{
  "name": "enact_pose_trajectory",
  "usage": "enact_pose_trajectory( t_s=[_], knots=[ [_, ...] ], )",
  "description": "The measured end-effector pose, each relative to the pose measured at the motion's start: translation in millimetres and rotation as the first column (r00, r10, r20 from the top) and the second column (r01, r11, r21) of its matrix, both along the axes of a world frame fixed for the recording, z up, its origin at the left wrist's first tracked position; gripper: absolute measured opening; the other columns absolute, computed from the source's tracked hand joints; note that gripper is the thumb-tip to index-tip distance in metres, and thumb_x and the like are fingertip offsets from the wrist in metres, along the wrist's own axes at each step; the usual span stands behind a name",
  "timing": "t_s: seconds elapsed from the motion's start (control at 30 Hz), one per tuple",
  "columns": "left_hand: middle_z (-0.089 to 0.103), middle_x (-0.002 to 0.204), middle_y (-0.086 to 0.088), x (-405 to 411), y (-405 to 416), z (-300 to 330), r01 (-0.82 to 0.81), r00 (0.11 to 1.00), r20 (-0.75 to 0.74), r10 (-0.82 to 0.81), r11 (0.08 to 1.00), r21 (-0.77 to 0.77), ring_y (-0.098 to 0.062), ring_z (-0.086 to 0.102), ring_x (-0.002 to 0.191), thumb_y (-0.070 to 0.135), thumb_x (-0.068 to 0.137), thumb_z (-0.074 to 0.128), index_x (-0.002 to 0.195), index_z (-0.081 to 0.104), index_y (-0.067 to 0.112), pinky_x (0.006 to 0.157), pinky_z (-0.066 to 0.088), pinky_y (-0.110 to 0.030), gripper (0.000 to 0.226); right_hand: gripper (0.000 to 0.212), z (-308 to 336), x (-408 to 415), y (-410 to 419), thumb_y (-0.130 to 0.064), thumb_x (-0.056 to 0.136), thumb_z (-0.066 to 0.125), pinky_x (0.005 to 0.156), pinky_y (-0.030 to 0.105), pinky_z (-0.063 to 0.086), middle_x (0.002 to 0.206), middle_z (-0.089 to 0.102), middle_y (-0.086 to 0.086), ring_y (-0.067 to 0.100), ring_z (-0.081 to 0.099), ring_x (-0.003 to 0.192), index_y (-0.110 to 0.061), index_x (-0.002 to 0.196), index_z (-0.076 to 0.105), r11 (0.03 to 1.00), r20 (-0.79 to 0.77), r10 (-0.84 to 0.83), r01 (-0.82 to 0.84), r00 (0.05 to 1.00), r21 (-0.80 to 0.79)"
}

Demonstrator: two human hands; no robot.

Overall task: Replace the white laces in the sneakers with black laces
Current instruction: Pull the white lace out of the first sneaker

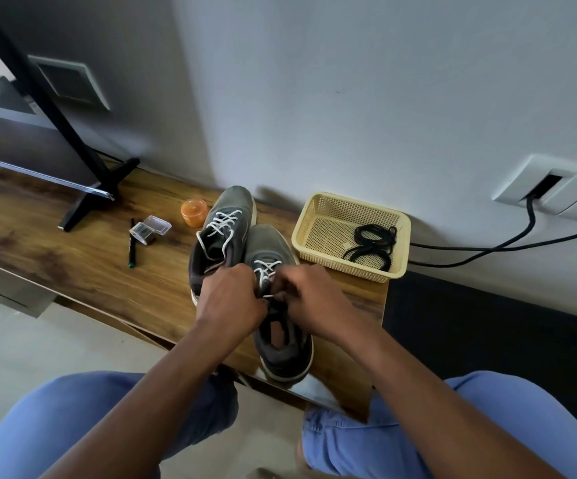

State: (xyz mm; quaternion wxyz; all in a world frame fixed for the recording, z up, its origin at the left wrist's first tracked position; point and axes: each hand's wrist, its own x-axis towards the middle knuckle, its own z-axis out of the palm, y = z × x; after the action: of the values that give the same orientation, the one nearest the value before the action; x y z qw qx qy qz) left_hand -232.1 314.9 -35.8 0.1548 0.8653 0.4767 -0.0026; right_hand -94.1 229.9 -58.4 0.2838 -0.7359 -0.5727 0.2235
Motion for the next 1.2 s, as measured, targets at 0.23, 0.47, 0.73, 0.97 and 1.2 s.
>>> enact_pose_trajectory(
  t_s=[0.23, 0.47, 0.73, 0.97, 1.2],
  knots=[
    [0.056, 0.07, 0.001, -1, -5, 2, -0.025, 0.999, 0.029, 0.022, 0.996, 0.081, -0.028, 0.067, 0.077, 0.05, 0.078, 0.081, 0.071, 0.059, 0.02, 0.061, 0.042, -0.03, 0.037, 0.011, 12, 0, 0, -0.008, 0.083, 0.071, 0.063, 0.037, 0.052, 0.079, 0.069, 0.0, 0.016, 0.065, 0.077, -0.017, 0.08, 0.066, 0.996, -0.083, -0.038, 0.032, 0.996, -0.078],
    [0.055, 0.064, 0.002, 1, -6, 4, -0.019, 0.999, 0.032, 0.018, 1.0, 0.018, -0.02, 0.054, 0.06, 0.026, 0.077, 0.081, 0.063, 0.049, 0.02, 0.052, 0.036, -0.028, 0.035, 0.02, 22, 2, -2, -0.001, 0.081, 0.068, 0.071, 0.042, 0.054, 0.092, 0.072, 0.006, 0.024, 0.068, 0.088, -0.012, 0.097, 0.073, 0.98, 0.042, 0.144, -0.137, 0.989, -0.144],
    [0.063, 0.062, 0.001, 0, -1, 4, -0.05, 0.998, 0.04, 0.053, 0.997, -0.052, -0.017, 0.06, 0.06, 0.023, 0.071, 0.079, 0.066, 0.069, 0.016, 0.048, 0.037, -0.025, 0.013, 0.015, 17, 9, -2, 0.004, 0.084, 0.064, 0.067, 0.039, 0.05, 0.087, 0.07, 0.006, 0.023, 0.067, 0.085, -0.009, 0.09, 0.068, 0.982, -0.023, 0.142, -0.143, 0.99, -0.122],
    [0.065, 0.068, 0.001, -5, 9, -2, -0.029, 1.0, -0.009, 0.028, 0.996, -0.08, -0.024, 0.067, 0.072, 0.04, 0.069, 0.073, 0.064, 0.064, 0.024, 0.06, 0.051, -0.03, 0.019, 0.013, 13, 19, -3, -0.003, 0.086, 0.073, 0.081, 0.044, 0.058, 0.089, 0.074, 0.002, 0.018, 0.07, 0.088, -0.015, 0.082, 0.071, 0.974, -0.113, 0.12, -0.139, 0.986, -0.178],
    [0.061, 0.083, 0.01, -6, 5, 11, 0.045, 0.997, 0.054, -0.051, 0.993, 0.106, -0.018, 0.062, 0.078, 0.059, 0.078, 0.076, 0.087, 0.054, 0.031, 0.064, 0.043, -0.033, 0.037, 0.017, 29, 42, -7, -0.021, 0.071, 0.062, 0.057, 0.046, 0.045, 0.061, 0.059, 0.013, 0.023, 0.059, 0.057, -0.01, 0.06, 0.056, 0.999, -0.3, 0.0, -0.011, 0.954, -0.034]
  ],
)
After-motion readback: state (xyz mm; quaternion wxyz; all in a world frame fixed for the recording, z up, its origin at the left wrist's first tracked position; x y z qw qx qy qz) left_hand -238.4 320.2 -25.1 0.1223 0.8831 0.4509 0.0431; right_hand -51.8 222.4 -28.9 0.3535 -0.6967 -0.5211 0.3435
